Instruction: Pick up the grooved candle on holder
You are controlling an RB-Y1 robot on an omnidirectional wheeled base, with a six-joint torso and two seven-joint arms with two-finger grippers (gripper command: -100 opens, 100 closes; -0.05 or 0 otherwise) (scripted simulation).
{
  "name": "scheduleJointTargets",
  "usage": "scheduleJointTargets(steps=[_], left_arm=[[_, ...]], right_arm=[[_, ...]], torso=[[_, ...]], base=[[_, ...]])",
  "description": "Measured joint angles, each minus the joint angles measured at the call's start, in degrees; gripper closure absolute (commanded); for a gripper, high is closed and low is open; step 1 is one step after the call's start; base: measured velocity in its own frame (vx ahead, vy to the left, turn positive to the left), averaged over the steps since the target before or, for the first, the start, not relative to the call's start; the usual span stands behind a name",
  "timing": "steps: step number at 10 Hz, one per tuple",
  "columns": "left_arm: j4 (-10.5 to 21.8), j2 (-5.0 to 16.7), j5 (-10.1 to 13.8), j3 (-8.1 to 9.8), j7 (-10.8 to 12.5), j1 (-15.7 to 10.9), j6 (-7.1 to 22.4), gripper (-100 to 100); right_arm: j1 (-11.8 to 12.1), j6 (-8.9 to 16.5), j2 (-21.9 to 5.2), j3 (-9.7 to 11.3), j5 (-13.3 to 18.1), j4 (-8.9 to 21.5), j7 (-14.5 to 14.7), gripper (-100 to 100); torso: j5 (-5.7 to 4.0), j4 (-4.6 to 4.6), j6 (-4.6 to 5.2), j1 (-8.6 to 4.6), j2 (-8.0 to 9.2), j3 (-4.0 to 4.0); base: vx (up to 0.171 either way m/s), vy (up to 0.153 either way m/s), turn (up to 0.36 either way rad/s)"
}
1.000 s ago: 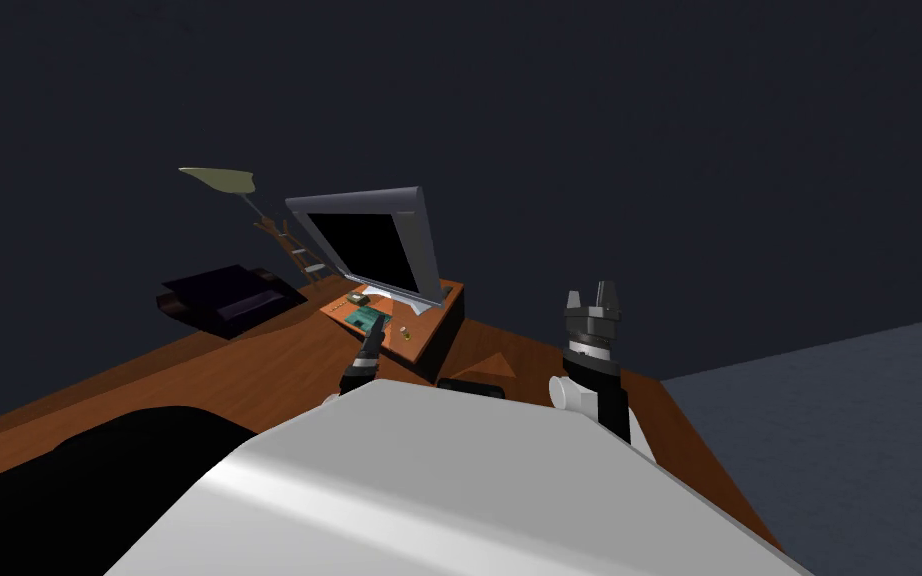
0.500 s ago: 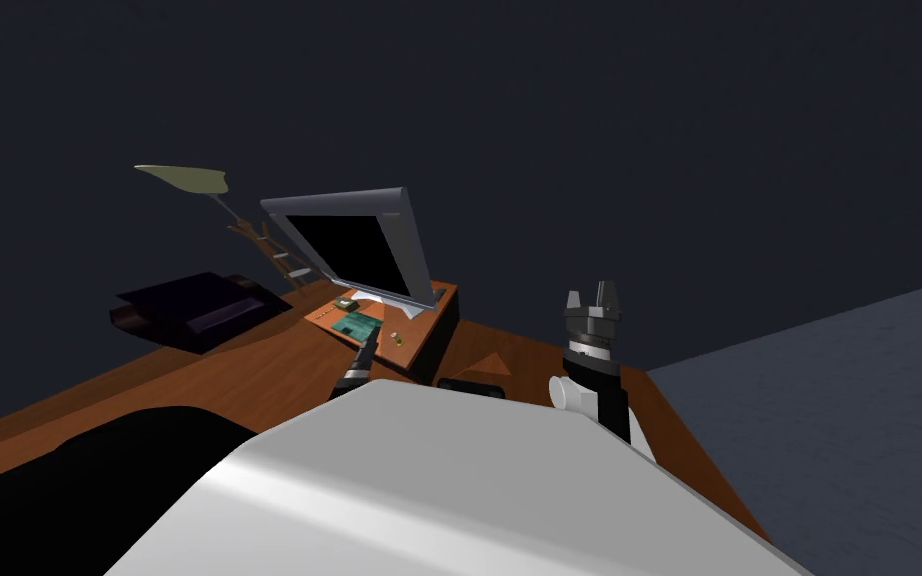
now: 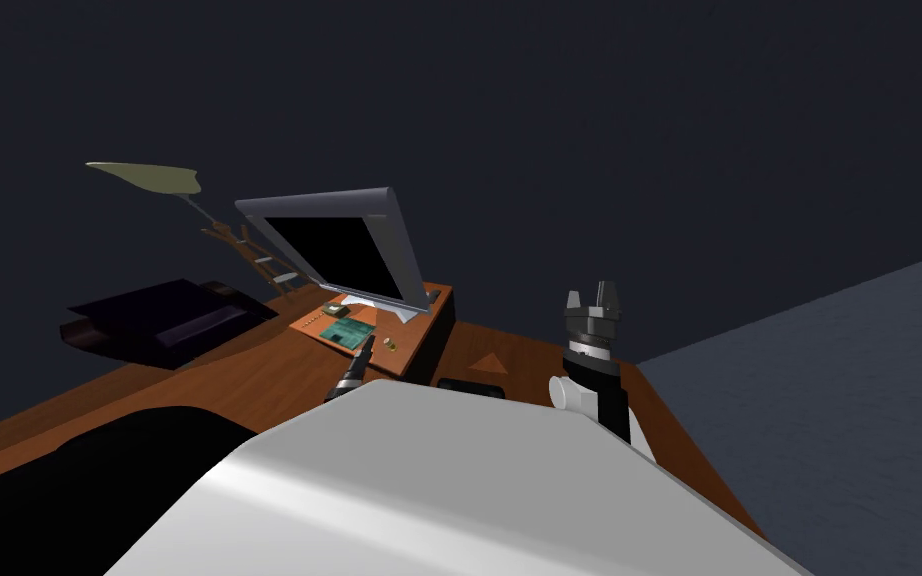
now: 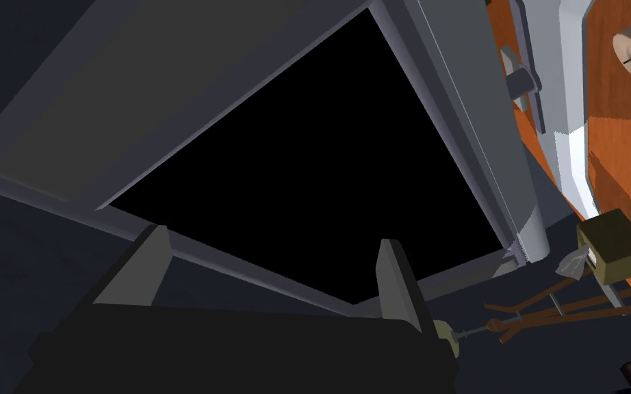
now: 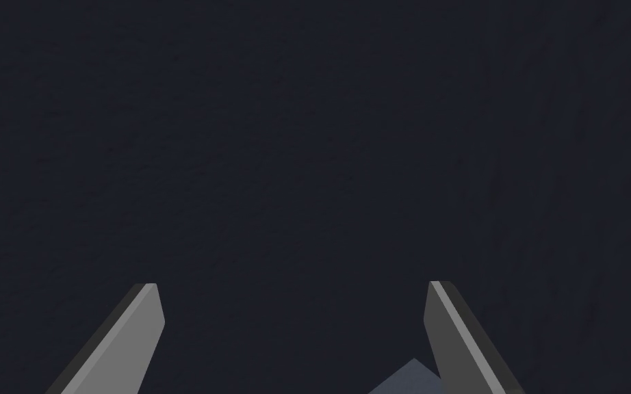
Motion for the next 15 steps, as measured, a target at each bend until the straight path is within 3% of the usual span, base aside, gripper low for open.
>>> scheduleJointTargets(steps=[9, 15], left_arm=[[14.26, 0.07, -2.60, 4.66, -4.50, -0.15, -0.36, -100], [20.47, -0.50, -3.87, 6.40, -7.06, -0.31, 0.55, -100]], right_arm=[[0.01, 0.00, 0.00, -0.01, 0.00, 0.00, 0.00, 0], [0.01, 0.00, 0.00, -0.01, 0.00, 0.00, 0.00, 0]], torso=[[0.01, -0.02, -0.01, 0.08, -0.10, -0.06], [0.01, -0.01, -0.03, 0.07, -0.04, -0.03]], base=[[0.060, 0.001, -0.098], [0.039, 0.007, -0.062]])
